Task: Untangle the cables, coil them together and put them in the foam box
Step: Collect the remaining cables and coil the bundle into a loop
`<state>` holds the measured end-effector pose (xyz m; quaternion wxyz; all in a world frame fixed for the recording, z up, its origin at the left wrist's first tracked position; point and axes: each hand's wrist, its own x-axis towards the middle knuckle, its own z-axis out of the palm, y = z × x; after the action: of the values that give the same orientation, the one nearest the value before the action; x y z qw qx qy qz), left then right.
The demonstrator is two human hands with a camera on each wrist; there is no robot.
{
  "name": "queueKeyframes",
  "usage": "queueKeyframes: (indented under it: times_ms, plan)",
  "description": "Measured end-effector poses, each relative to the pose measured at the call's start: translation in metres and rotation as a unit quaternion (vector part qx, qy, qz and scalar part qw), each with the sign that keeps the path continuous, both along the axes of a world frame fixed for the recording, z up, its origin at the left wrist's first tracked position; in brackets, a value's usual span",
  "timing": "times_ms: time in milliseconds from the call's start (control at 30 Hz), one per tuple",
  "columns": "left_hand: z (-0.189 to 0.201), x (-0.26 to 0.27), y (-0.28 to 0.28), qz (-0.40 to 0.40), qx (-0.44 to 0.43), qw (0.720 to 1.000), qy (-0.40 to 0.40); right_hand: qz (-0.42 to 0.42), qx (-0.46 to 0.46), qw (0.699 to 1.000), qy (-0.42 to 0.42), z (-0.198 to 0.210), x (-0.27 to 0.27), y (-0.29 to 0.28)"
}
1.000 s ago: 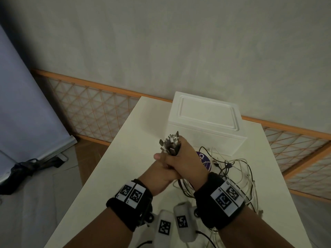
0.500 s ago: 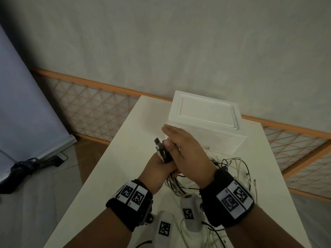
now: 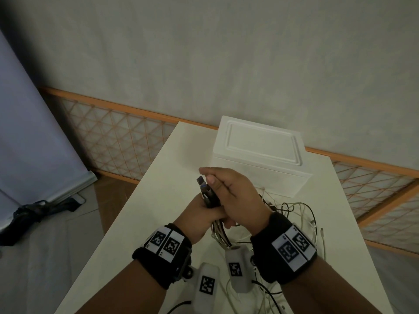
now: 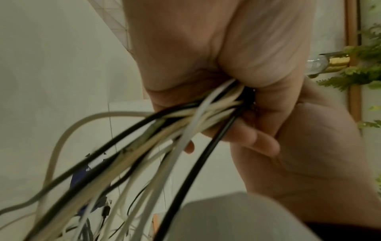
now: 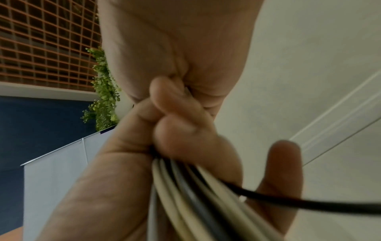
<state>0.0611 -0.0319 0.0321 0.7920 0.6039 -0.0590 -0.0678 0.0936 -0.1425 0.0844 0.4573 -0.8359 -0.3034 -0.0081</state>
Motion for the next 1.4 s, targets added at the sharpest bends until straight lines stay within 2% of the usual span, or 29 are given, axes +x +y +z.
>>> queueKeyframes:
  times_ms: [67,233,333,433,633,767,1000,1167,1200,1233,1300,1333,1400]
  plan:
    - [0.001,0.001,0.002,-0.003,0.009,1.0,0.003,-0.004,0.016,1.0,0.004,-0.001,0.003,0.001]
    - [0.0,0.001,-0.001,0.009,0.01,1.0,0.017,0.016,-0.01,1.0,0.022,0.001,0.008,0.001]
    - [0.004,0.004,-0.002,0.018,0.051,0.999,0.008,0.036,-0.027,0.999,0.031,0.011,0.006,0.002]
    - [0.009,0.008,-0.002,0.016,0.099,0.995,-0.013,0.048,-0.055,0.997,-0.009,0.019,0.005,0.003]
    - [0.013,0.011,-0.002,0.035,0.096,0.995,-0.002,-0.016,-0.019,0.999,-0.029,0.019,0.008,0.007]
    - [0.015,0.022,-0.004,0.056,0.091,0.994,-0.004,-0.047,-0.031,0.998,-0.037,0.025,0.013,0.008]
    - [0.018,0.027,-0.011,0.054,0.124,0.991,-0.015,-0.02,-0.05,0.998,-0.029,0.029,0.018,0.006]
    - [0.021,0.028,-0.016,0.075,0.113,0.99,-0.025,0.036,-0.045,0.996,-0.067,0.027,0.019,-0.006]
    - [0.024,0.031,-0.016,0.084,0.11,0.99,-0.033,0.038,-0.016,0.998,-0.046,0.02,0.021,-0.015]
    - [0.026,0.035,-0.016,0.1,0.11,0.988,-0.034,0.03,0.041,0.999,0.019,0.013,0.02,-0.022]
    - [0.028,0.045,-0.02,0.133,0.159,0.977,-0.044,0.036,0.187,0.964,0.186,-0.005,0.018,-0.033]
    - [0.027,0.05,-0.024,0.148,0.198,0.967,-0.059,0.044,0.233,0.941,0.241,-0.016,0.019,-0.036]
    - [0.027,0.057,-0.036,0.159,0.242,0.953,-0.09,0.052,0.303,0.904,0.297,-0.033,0.022,-0.039]
